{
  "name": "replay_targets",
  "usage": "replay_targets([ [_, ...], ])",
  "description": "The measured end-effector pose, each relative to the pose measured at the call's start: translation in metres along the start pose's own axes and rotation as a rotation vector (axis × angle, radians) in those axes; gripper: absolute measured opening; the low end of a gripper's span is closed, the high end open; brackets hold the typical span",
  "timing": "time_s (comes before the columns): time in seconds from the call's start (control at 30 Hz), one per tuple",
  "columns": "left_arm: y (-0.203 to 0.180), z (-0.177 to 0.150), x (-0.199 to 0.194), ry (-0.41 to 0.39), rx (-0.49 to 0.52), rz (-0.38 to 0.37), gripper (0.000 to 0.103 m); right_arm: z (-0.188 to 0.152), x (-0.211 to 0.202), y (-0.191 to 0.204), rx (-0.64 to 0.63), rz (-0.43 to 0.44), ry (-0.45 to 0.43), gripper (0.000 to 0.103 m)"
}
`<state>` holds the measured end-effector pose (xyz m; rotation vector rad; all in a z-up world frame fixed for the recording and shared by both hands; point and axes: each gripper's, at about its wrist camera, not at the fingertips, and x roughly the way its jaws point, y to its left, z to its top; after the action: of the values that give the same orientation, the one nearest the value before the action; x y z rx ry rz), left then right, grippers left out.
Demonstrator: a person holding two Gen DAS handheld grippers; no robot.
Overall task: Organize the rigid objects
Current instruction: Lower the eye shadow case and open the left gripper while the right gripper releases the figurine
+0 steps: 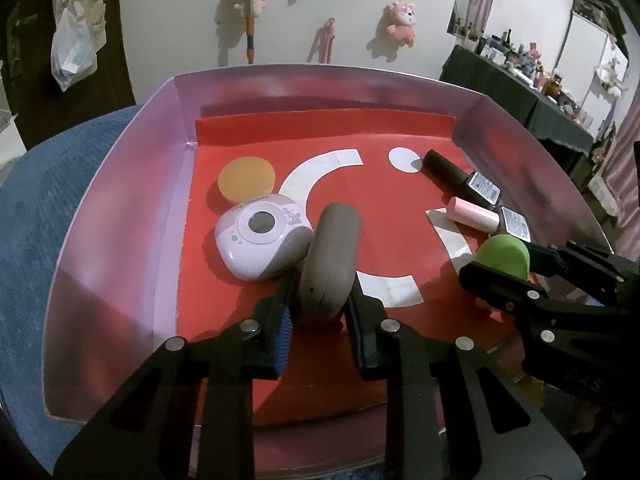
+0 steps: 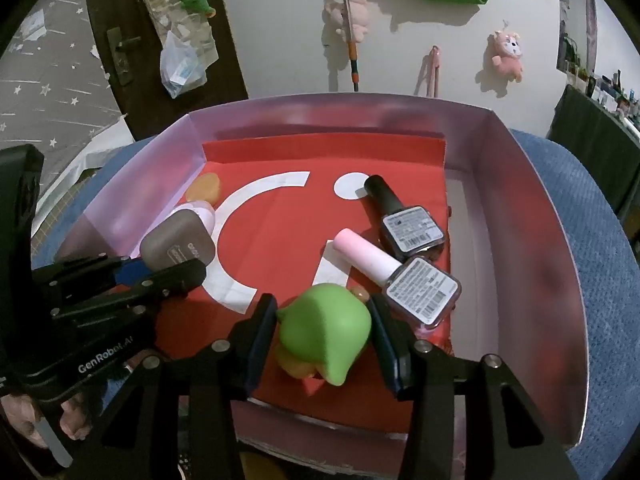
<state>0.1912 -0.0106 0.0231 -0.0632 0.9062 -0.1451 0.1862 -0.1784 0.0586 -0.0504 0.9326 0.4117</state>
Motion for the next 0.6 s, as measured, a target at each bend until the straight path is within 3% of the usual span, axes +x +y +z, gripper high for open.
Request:
replay_targets([
  [0.6, 0.0014, 0.0, -0.0001, -0.001, -0.025, -0.016, 0.021, 0.0019, 0.0016, -0.0037, 0.013, 0.008, -0.004, 0.049],
])
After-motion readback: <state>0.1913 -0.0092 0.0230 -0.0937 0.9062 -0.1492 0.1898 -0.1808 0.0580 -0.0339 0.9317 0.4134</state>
